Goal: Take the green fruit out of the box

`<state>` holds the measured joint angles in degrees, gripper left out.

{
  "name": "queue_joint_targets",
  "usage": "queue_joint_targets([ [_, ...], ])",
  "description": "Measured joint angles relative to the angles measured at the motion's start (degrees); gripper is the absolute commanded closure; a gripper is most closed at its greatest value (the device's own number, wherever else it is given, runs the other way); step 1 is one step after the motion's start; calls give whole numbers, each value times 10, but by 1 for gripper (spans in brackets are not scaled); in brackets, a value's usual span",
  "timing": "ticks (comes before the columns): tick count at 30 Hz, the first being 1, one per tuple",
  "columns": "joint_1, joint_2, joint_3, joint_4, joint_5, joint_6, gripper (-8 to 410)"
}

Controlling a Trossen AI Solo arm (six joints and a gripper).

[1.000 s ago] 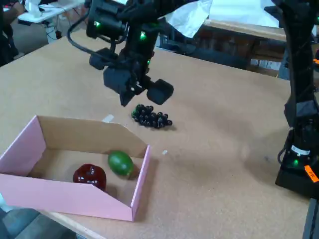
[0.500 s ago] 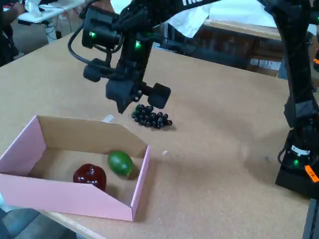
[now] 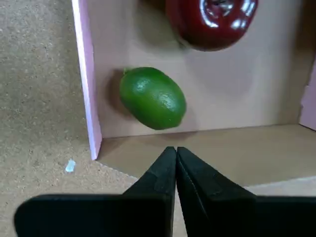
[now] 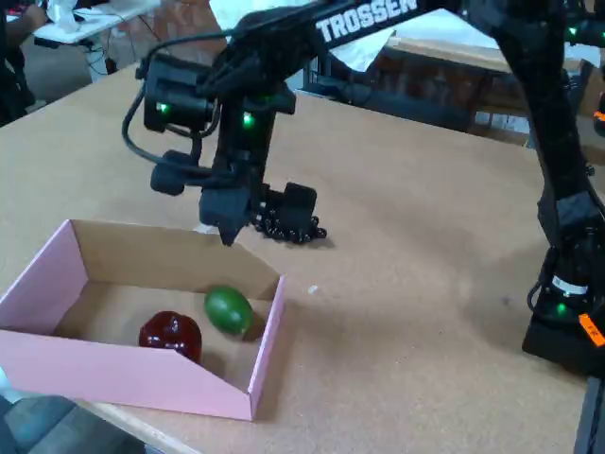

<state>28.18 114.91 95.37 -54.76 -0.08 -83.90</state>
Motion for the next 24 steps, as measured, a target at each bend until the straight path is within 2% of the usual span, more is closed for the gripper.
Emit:
queue_joint_targets([
  [24,9,44,0,28,-22,0,402],
])
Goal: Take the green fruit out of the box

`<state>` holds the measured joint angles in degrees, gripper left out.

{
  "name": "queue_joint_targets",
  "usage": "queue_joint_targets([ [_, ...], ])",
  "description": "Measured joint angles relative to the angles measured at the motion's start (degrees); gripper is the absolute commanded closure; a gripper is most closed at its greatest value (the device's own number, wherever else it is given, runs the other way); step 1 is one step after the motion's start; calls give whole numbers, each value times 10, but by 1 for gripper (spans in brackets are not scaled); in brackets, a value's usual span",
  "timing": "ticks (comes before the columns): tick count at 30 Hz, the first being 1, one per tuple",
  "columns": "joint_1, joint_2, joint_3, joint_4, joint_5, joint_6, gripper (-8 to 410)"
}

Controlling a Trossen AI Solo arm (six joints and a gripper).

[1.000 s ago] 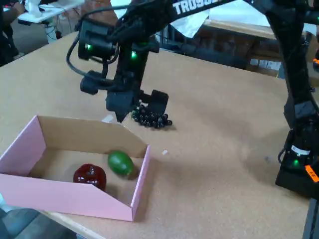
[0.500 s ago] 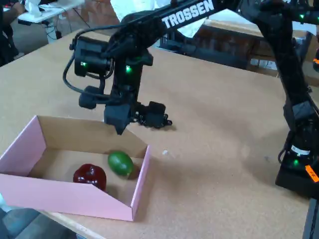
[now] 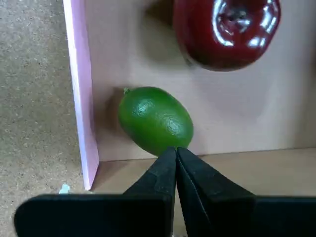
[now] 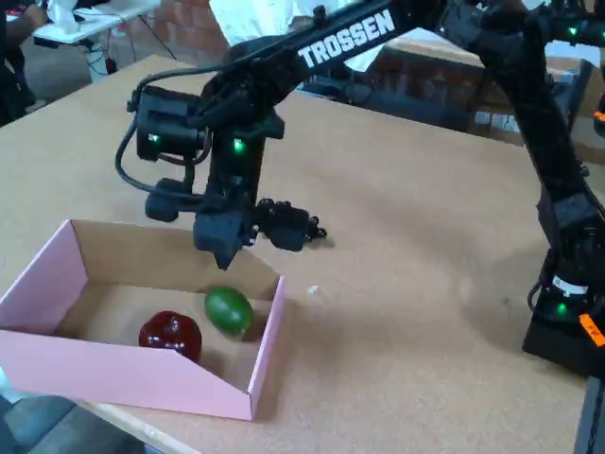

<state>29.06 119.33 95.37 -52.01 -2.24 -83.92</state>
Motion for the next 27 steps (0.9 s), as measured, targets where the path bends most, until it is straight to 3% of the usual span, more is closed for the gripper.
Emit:
queue_joint_targets([
  [27,5,11,-3,-9,-9,21,402],
])
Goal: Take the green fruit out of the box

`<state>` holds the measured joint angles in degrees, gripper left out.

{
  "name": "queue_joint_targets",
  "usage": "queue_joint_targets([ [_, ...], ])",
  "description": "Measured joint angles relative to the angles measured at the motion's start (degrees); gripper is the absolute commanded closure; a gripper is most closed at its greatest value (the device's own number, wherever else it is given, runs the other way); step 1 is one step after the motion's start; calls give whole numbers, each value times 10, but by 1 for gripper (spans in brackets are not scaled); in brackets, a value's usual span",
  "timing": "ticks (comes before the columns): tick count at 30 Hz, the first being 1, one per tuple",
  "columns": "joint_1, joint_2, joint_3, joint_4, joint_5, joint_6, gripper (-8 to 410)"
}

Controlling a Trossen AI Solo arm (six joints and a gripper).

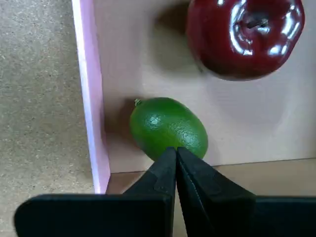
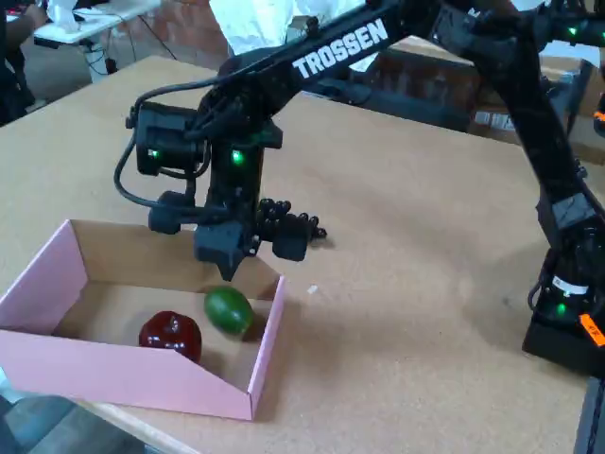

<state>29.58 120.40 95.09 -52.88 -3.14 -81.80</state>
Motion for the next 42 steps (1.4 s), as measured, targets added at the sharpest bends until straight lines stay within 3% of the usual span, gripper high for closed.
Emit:
queue_joint_targets([
  [11,0,0,-9,-29,5,6,402],
  [20,0,0,-38,14,6,15,402],
  [42,0,0,-37,20,6,53,402],
])
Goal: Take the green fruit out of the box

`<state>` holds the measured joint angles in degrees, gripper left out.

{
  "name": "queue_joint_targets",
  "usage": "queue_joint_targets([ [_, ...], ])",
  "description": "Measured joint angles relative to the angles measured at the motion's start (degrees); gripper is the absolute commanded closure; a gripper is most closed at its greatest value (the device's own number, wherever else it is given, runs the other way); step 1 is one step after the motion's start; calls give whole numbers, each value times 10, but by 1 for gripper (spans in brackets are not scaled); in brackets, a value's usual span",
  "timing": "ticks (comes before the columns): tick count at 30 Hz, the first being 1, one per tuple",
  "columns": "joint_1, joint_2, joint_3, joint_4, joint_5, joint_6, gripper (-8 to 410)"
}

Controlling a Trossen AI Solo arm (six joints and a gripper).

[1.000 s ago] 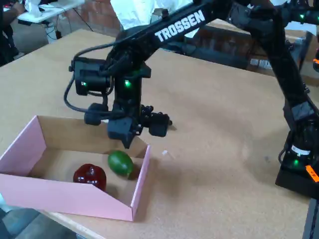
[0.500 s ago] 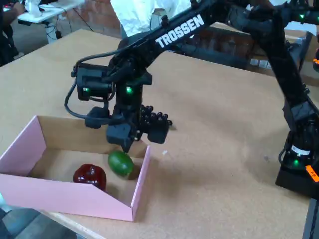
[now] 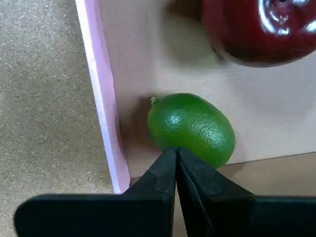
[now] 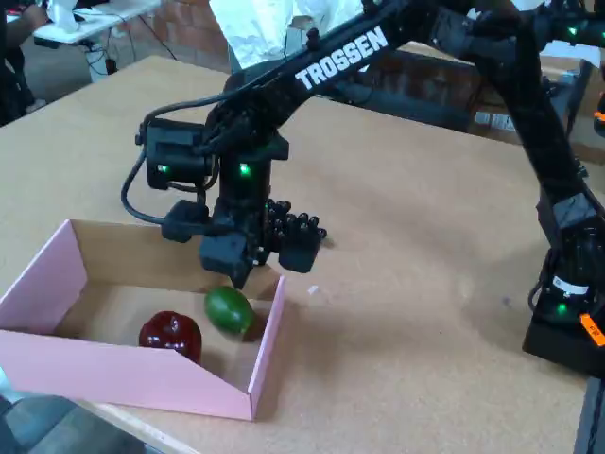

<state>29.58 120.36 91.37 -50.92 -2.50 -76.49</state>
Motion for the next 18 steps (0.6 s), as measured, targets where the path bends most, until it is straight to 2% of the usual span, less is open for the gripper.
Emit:
queue_joint_targets([
  [10,0,-3,0,-3,-10,19,398],
  [14,-1,-3,0,-16,-38,18,368],
  [18,-2,0,0,-18,-41,23,323],
])
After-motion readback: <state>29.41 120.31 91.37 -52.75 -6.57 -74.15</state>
